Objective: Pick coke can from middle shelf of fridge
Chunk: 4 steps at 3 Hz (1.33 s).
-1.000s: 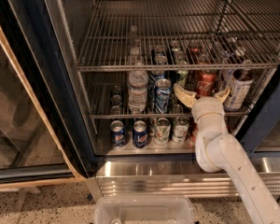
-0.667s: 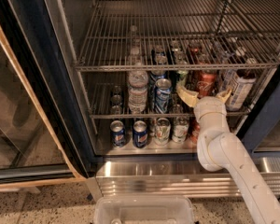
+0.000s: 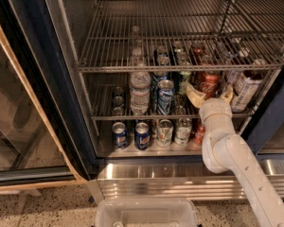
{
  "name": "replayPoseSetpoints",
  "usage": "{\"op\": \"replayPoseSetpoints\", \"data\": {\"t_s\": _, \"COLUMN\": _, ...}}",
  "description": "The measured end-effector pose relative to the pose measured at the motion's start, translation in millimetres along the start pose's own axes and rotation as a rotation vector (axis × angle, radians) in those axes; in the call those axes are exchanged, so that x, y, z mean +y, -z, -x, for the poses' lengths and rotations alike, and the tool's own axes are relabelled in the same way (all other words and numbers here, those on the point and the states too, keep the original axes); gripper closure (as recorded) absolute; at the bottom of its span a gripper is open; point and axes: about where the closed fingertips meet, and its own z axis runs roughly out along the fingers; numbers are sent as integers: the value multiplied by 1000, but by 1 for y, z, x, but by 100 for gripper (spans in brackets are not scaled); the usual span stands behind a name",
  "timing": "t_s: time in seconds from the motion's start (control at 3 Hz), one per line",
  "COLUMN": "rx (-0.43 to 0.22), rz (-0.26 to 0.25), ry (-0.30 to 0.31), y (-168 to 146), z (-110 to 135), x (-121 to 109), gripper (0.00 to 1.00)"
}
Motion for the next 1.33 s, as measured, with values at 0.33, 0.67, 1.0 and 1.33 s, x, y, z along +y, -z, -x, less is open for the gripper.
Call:
{"op": "replayPoseSetpoints", "data": {"t_s": 0.33, "rx": 0, "rz": 0, "ry": 0, "y": 0, "z": 0, "x": 0, "gripper": 21}}
{"op": "replayPoseSetpoints", "data": {"t_s": 0.67, "rx": 0, "rz": 0, "ry": 0, "y": 0, "z": 0, "x": 0, "gripper": 30}}
{"op": "replayPoseSetpoints", "data": {"t_s": 1.0, "rx": 0, "rz": 0, "ry": 0, "y": 0, "z": 0, "x": 0, "gripper": 34}}
{"op": "replayPoseSetpoints", "data": {"t_s": 1.33, "rx": 1, "rz": 2, "ry": 2, "y": -2, "z": 0, "x": 1, "gripper": 35}}
